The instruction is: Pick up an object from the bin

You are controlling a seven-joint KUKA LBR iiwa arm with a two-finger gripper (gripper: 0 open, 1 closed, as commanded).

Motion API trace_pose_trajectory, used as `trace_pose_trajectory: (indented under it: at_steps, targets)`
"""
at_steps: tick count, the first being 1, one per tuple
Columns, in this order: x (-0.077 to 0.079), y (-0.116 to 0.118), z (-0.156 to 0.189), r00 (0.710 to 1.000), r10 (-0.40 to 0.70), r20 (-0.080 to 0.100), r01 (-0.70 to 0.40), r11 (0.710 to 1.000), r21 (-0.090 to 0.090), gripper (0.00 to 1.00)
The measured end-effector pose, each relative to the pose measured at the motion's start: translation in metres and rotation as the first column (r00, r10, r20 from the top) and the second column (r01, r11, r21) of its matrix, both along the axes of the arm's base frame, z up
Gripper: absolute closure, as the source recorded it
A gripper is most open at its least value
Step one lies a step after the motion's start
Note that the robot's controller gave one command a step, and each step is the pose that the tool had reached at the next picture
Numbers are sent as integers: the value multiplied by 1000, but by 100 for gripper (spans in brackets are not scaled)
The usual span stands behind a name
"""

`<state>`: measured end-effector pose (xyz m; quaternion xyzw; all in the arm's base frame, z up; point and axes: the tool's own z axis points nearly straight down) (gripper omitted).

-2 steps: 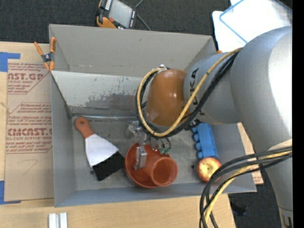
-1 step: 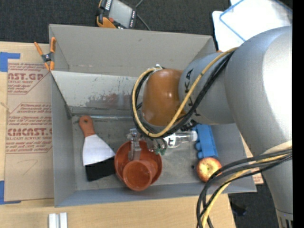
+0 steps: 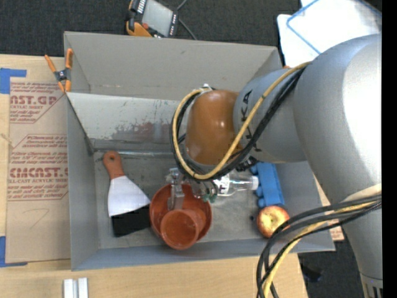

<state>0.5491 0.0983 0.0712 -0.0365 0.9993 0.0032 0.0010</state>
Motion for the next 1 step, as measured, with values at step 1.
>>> trace_pose_trajectory:
  at_steps: [1]
  targets:
    - [-1, 0, 4, 1000, 0, -4, 0, 1000, 0, 100]
